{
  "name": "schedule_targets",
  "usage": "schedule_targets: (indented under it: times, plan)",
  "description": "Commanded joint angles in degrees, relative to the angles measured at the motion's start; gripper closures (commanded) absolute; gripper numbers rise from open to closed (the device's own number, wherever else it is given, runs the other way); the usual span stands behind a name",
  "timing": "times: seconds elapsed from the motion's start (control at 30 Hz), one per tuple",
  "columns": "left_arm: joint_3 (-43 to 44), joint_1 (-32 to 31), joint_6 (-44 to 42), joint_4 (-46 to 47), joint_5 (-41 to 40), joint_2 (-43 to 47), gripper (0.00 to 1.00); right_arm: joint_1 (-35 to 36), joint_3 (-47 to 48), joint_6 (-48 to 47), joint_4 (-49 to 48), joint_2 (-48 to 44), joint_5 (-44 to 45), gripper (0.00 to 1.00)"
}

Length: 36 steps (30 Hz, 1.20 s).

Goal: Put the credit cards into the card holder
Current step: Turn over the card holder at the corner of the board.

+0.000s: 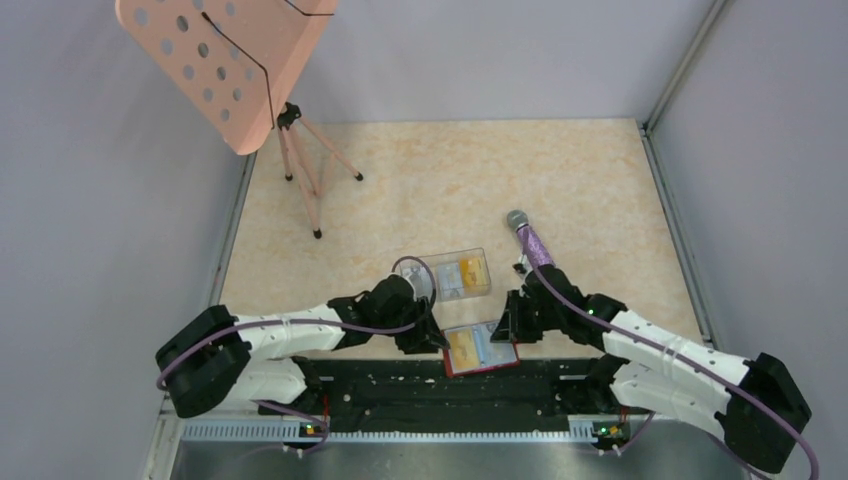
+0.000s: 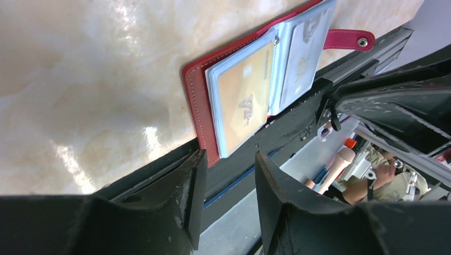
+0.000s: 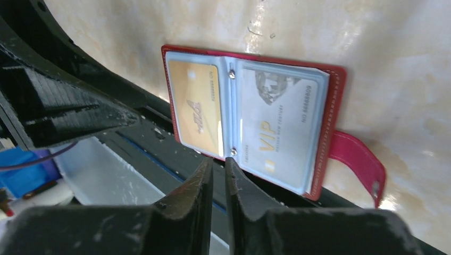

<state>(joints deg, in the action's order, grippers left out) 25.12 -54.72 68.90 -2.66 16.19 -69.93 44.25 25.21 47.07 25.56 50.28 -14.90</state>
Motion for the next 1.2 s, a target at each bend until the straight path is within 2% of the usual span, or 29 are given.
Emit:
schedule_targets:
  times: [0.0, 0.13, 0.5, 0.63, 0.87, 1.0, 1.17]
  plan:
    - [2.1, 0.5, -0.2, 6.2, 3.0, -4.5, 0.57, 1.8, -2.3, 4.6, -11.0, 3.8, -2.1, 0.92]
    - [4.9, 0.5, -1.4, 4.2, 2.6, -8.6, 0.57, 1.8, -3.9, 6.5, -16.6, 6.5, -3.3, 0.98]
    - [15.4, 0.5, -5.9, 2.9, 2.5, -20.0, 0.69, 1.9, -6.8, 9.6, -18.6, 9.8, 0.0, 0.99]
    - [18.8, 0.5, -8.1, -0.8, 2.2, -22.8, 0.65, 1.9, -7.3, 9.8, -18.5, 10.9, 1.0, 0.99]
    - [18.5, 0.3, -9.0, -7.4, -1.4, -16.0, 0.57, 1.9, -8.1, 9.8, -23.4, 12.3, -1.6, 1.0]
    - [15.9, 0.1, -8.3, -11.2, -4.0, -11.4, 0.57, 1.9, -8.8, 9.9, -28.2, 14.2, -3.9, 1.0]
    - [11.9, -0.1, -6.8, -8.2, -3.0, -10.3, 0.6, 2.5, -9.3, 10.8, -31.4, 18.2, -4.6, 1.0]
